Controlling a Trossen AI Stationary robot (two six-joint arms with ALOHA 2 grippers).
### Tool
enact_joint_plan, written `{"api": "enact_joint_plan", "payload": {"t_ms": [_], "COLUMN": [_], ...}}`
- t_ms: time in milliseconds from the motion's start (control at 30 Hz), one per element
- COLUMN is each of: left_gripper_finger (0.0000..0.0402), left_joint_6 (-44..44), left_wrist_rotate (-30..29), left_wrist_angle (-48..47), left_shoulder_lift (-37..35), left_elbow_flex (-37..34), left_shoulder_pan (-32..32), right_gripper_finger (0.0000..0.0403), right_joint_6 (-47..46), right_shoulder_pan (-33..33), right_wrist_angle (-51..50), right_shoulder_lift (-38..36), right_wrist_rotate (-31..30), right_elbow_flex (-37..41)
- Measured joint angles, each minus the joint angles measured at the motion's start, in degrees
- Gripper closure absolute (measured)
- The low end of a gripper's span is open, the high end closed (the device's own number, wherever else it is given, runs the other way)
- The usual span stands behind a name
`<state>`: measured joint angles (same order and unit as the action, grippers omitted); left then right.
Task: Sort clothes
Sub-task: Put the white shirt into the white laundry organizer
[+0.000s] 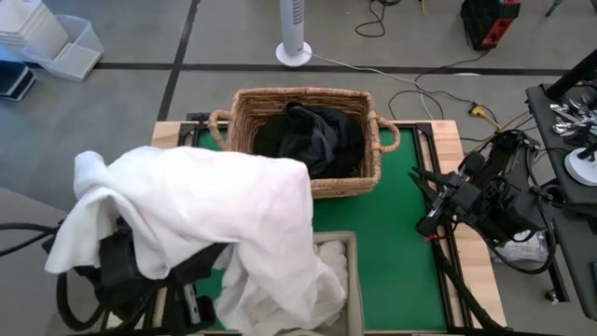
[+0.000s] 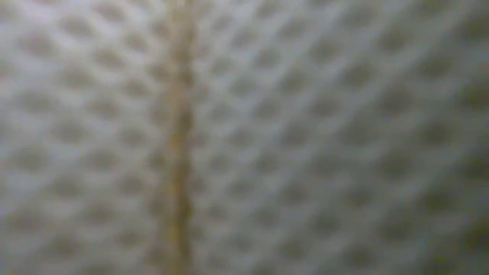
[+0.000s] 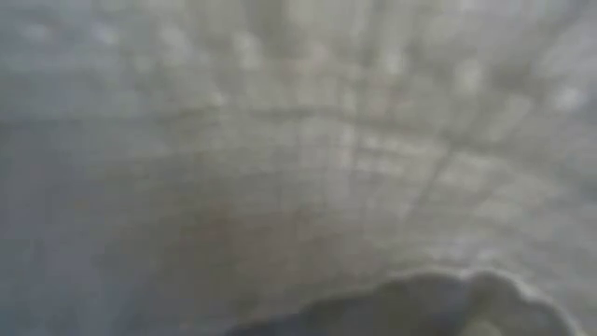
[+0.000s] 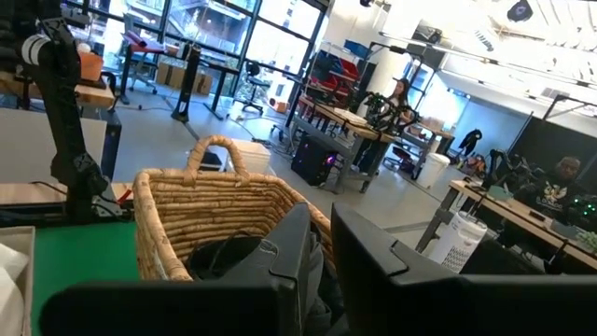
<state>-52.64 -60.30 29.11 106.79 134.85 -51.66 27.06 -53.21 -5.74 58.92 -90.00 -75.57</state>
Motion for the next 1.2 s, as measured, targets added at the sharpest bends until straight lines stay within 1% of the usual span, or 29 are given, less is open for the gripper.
{"api": "enact_joint_plan", "payload": {"t_ms": [167, 400, 533, 667, 733, 900, 1200], "left_gripper_finger": [0.0397, 0.0397, 0.0397, 0.0397, 0.0397, 0.0397, 0.0397], "left_joint_6": [3.31, 11.06, 15.02, 19.15, 18.75, 16.26, 16.96], "left_wrist_rotate": [0.45, 0.34, 0.39, 3.86, 3.57, -2.31, -3.55], "left_wrist_angle": [-1.78, -10.91, -13.17, -13.13, -13.19, -13.22, -13.43], "left_shoulder_lift": [-0.10, -0.08, -0.08, -0.08, -0.08, -0.12, -0.10], "left_elbow_flex": [-0.62, -0.79, -1.35, -2.03, -2.07, -3.00, -5.99], "left_shoulder_pan": [1.97, 3.74, 4.31, 4.33, 4.24, 4.87, 5.82], "right_gripper_finger": [0.0364, 0.0365, 0.0365, 0.0365, 0.0365, 0.0365, 0.0365], "right_joint_6": [-0.11, -0.08, -0.08, -0.08, -0.06, -0.06, -0.06], "right_shoulder_pan": [0.00, 0.00, 0.00, 0.00, 0.00, 0.00, 0.00], "right_wrist_angle": [0.00, -0.01, -0.02, -0.02, -0.02, -0.02, -0.02], "right_shoulder_lift": [0.00, 0.00, 0.00, 0.00, 0.00, 0.00, 0.02], "right_wrist_rotate": [0.00, 0.00, 0.00, 0.02, 0.00, 0.02, 0.00], "right_elbow_flex": [0.00, 0.06, 0.24, 0.39, 0.42, 0.50, 0.61]}}
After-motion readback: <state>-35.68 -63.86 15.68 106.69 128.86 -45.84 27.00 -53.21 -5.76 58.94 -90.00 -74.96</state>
